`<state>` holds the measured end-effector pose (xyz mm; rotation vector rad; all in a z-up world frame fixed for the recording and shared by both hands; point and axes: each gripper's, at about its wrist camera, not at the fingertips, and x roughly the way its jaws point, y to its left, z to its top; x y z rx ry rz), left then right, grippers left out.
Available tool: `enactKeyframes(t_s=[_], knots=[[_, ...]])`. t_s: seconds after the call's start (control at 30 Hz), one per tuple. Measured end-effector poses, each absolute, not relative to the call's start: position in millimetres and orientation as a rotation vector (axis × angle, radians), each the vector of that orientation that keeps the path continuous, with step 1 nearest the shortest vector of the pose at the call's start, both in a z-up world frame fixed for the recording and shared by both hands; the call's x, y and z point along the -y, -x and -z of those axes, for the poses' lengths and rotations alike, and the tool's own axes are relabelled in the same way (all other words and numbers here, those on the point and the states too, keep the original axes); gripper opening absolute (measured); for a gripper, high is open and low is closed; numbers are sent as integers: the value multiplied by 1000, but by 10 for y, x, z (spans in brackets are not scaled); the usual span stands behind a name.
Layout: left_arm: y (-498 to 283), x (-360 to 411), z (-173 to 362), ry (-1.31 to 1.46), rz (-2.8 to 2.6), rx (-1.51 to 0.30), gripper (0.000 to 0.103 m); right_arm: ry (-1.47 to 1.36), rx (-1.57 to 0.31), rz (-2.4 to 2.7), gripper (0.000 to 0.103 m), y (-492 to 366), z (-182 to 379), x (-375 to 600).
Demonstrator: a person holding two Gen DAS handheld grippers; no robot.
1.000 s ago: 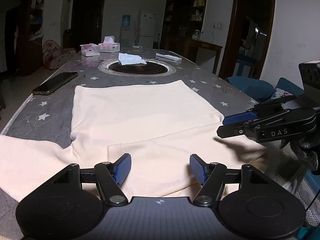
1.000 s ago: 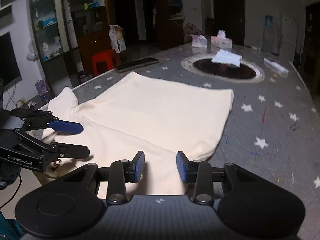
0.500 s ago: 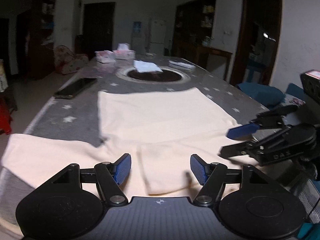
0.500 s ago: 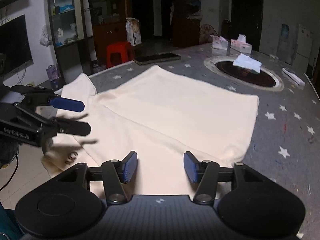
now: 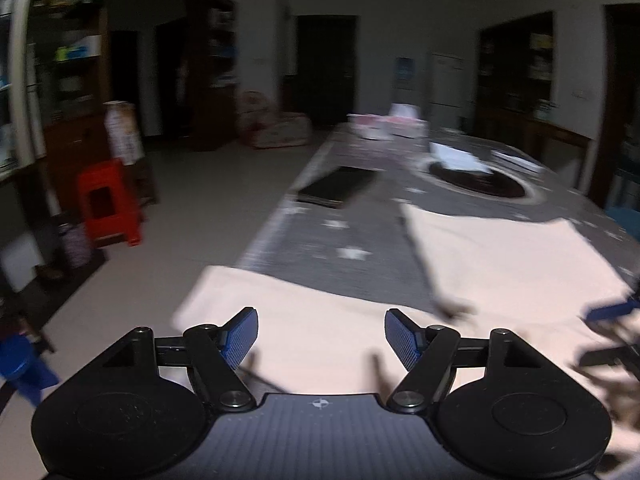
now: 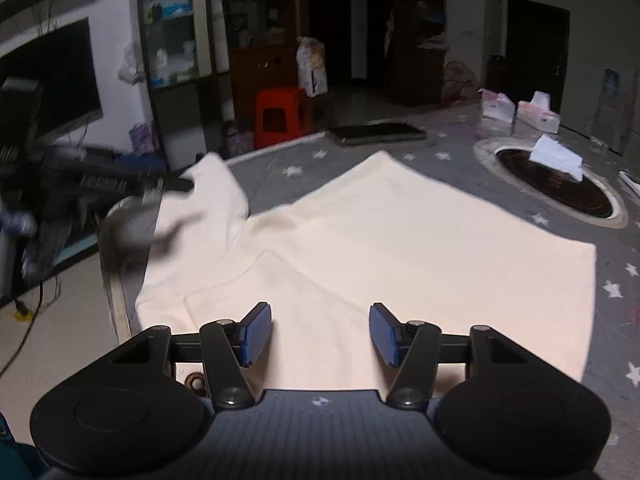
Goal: Fold clothes
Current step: 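Grasp the remaining sleeve with the left gripper and lift it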
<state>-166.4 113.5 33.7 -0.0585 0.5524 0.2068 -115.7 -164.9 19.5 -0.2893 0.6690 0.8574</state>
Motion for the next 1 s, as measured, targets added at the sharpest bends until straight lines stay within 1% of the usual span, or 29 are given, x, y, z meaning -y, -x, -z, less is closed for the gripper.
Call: enactKeyframes(t_s=[0.23,0.53,0.6,0.63,0.7,0.73,0.77,0.8,0.83,0.87,0.9,1.0], knots=[[1481,-1640,-202,189,-363,-599,73,283,-655,-851,54,1211,-262,1675],[1447,-2082,-19,487,-353,-637,73,256,-627,-841,55,1239,-373,1748],[1464,-2149,4,537,-345,-626,71,252,-622,-839,55,1247,-383,1763],[1479,-2171,13,554,-344,-618,67,249,-620,-837,56,1253,-386,1771],[1501,-2189,16,572,-342,-600,55,245,-614,-829,59,1258,-394,1787],[1517,-2190,10,574,-351,-589,43,243,-612,-825,59,1259,-396,1797],[1523,-2192,-1,573,-359,-578,34,241,-610,-821,59,1258,-400,1809],[1536,-2187,-18,574,-365,-566,29,237,-609,-817,60,1259,-405,1826],[1551,-2180,-36,576,-371,-553,20,235,-608,-813,60,1260,-409,1836],[1562,-2173,-56,576,-372,-540,15,234,-607,-810,60,1261,-411,1848],[1573,-2159,-84,572,-371,-528,12,232,-606,-806,60,1263,-414,1866],[1615,-2067,-212,559,-338,-478,7,225,-603,-793,60,1268,-422,1916]])
